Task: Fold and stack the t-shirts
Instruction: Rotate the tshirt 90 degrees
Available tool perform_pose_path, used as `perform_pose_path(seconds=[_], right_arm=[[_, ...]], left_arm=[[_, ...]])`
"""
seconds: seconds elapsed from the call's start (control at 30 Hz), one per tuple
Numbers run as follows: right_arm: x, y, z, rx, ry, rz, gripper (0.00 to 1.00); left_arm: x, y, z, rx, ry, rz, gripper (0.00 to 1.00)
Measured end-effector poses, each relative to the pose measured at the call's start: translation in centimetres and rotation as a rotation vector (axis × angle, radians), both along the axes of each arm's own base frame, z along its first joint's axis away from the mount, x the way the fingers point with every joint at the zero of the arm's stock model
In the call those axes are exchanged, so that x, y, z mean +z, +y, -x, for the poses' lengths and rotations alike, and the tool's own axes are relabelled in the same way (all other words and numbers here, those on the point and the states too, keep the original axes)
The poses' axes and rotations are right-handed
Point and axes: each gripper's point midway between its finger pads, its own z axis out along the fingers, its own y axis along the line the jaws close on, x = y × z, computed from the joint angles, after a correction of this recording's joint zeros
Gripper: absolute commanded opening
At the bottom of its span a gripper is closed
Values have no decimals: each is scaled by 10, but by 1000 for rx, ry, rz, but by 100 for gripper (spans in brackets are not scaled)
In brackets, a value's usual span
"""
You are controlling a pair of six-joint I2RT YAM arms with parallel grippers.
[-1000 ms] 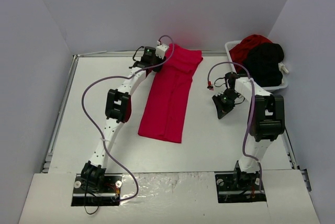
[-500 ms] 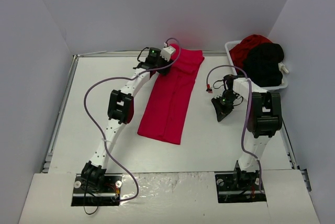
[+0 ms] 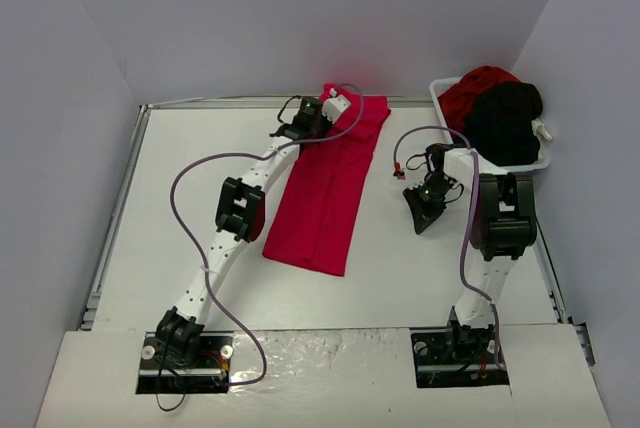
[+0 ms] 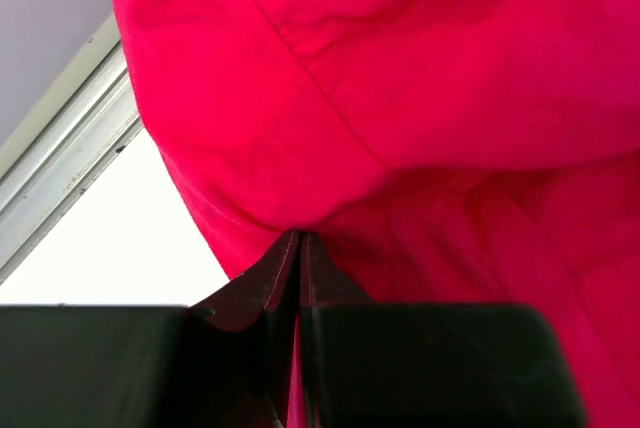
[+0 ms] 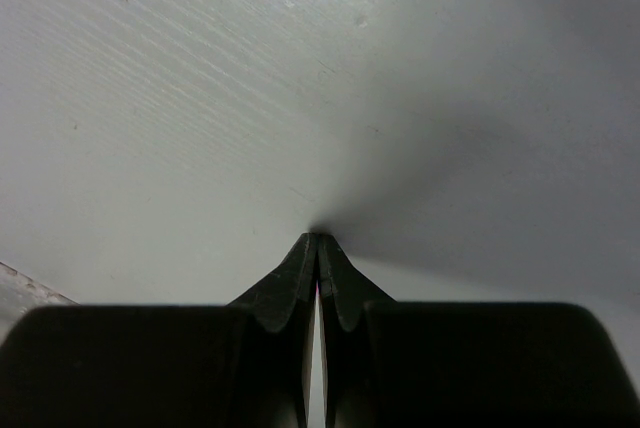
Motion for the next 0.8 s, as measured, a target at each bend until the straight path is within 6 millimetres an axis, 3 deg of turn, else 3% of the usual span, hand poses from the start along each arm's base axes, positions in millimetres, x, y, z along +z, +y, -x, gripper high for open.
perform_pose_path(seconds=[0.4, 0.8], right_arm=[[0, -1, 1, 0, 4, 7, 0], [0, -1, 2, 4, 6, 9, 0]], left_arm=[[-1, 5, -2, 14, -59, -143, 2], [-5, 31, -6, 49, -61, -246, 2]])
